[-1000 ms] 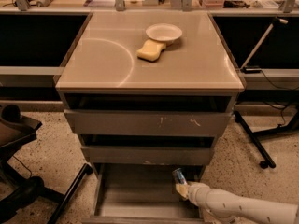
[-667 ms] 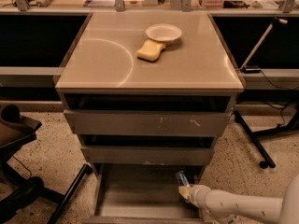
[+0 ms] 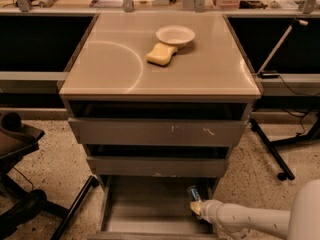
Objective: Place redbull can into bottom drawer
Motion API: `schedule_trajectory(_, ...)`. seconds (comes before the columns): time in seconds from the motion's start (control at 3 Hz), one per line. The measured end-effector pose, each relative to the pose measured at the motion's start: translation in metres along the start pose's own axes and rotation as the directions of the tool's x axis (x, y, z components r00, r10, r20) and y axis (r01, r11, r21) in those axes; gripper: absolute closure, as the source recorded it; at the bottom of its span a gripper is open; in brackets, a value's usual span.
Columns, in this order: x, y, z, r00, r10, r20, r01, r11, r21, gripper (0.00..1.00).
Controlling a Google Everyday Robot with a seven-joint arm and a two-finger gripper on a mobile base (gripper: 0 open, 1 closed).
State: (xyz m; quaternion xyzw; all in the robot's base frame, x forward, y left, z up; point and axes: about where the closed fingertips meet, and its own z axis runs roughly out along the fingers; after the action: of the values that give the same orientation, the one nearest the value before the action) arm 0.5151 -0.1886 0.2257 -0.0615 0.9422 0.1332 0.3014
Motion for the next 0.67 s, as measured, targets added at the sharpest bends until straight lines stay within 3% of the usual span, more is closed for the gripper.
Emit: schedule_trajectory(0.67,0.062,-0.028,0.070,0.989,0.077,-0.123,-0.075,0.9969,0.023,1.00)
